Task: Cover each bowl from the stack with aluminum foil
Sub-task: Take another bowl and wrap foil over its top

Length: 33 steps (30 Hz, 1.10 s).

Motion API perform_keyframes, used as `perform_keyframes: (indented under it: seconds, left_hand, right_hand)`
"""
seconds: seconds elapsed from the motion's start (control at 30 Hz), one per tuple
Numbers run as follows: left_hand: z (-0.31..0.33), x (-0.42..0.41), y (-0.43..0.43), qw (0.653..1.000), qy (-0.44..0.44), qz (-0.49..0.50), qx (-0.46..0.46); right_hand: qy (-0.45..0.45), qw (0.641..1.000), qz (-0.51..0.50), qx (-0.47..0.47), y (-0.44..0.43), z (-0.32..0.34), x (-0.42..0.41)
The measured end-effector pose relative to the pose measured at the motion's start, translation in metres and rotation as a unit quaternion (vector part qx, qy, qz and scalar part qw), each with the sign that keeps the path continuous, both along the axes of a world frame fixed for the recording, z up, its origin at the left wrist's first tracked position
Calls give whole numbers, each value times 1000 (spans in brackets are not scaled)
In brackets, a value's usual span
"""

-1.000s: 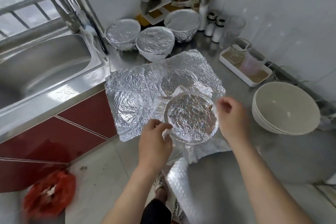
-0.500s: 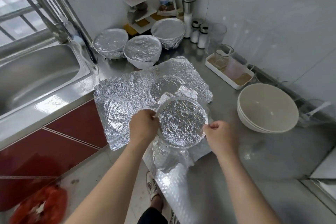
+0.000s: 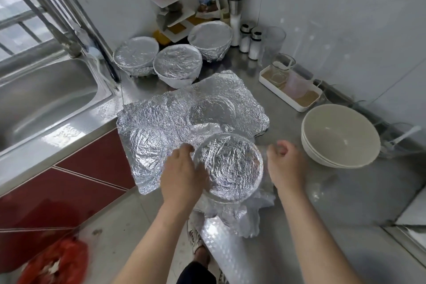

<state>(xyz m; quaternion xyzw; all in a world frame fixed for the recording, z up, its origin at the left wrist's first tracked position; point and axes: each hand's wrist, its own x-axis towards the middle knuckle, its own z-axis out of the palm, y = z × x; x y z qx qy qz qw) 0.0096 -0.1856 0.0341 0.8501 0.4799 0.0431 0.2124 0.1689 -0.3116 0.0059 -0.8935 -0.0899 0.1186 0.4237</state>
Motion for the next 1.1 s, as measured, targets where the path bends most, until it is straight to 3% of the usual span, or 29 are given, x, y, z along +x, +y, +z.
perform_keyframes:
  seconds: [0.07,0.23,0.53,0.73,0.87,0.97,1.03,1.1]
  left_hand:
    - [-8,17,3,997,-33,-69,34]
    - [-27,52,1,983,5,-175,51]
    - [-39,56,1,983,-4,-180,47]
    - [-44,56,-2,983,-6,-179,46]
    - [-45,56,-2,983,-11,-179,47]
    - [-47,56,-2,984,-17,-174,46]
    - [-49,55,-1,984,-23,-169,45]
    - [-50,55,0,984,-30,-168,44]
  right_hand:
    - [47,998,-45,6,-7,-6,0]
    - [156,983,-91,24,-6,-15,-7]
    - [220,967,-54,116,19,-16,-5]
    - [155,983,18,94,33,-23,-15]
    - [113,991,63,30,32,-24,-16]
    - [119,988,84,49,31,-22,-14]
    - [150,983,57,89,32,-18,-12]
    - [236,963,-34,129,32,-15,-8]
